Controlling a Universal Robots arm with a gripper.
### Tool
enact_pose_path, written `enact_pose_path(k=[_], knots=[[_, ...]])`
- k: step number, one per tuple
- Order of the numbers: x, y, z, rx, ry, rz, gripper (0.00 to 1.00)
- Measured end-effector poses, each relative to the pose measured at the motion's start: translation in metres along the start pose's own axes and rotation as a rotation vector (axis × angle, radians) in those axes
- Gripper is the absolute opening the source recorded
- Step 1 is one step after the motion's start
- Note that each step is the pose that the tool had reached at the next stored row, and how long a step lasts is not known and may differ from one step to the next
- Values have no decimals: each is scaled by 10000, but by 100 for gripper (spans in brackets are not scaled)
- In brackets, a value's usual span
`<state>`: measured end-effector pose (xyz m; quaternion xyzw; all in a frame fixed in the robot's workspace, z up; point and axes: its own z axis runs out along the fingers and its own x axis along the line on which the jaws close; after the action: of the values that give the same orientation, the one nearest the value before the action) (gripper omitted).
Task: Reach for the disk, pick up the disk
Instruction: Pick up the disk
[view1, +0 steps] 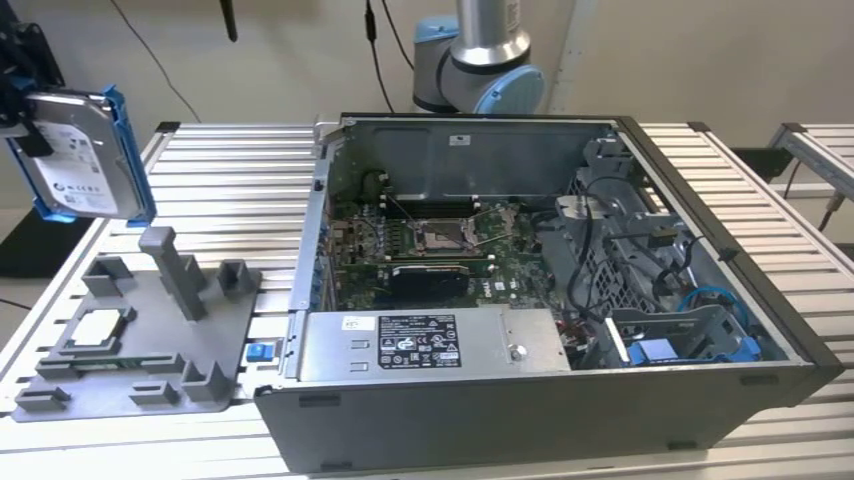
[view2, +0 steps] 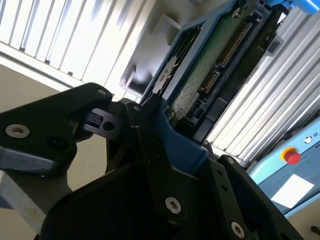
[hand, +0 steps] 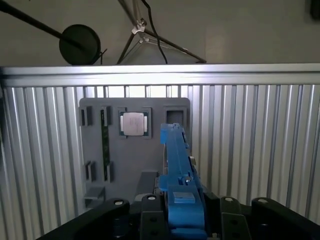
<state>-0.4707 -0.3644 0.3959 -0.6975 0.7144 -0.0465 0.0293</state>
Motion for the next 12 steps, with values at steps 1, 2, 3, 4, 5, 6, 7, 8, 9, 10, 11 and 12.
enact_pose_path(k=[1,2,3,4,5,6,7,8,9,10,11,12], knots=[[0,-3,-28,25,1,1,0],[1,-6,-54,42,3,1,0],[2,-10,-87,57,3,1,0],[3,-13,-126,64,3,2,0],[4,-18,-171,62,5,2,0],[5,-23,-215,64,5,2,0],[6,-28,-260,64,5,2,0],[7,-32,-305,63,5,2,0],[8,-37,-351,64,5,2,0],[9,-43,-398,64,5,2,0],[10,-47,-441,64,5,2,0],[11,-52,-486,63,5,2,0]])
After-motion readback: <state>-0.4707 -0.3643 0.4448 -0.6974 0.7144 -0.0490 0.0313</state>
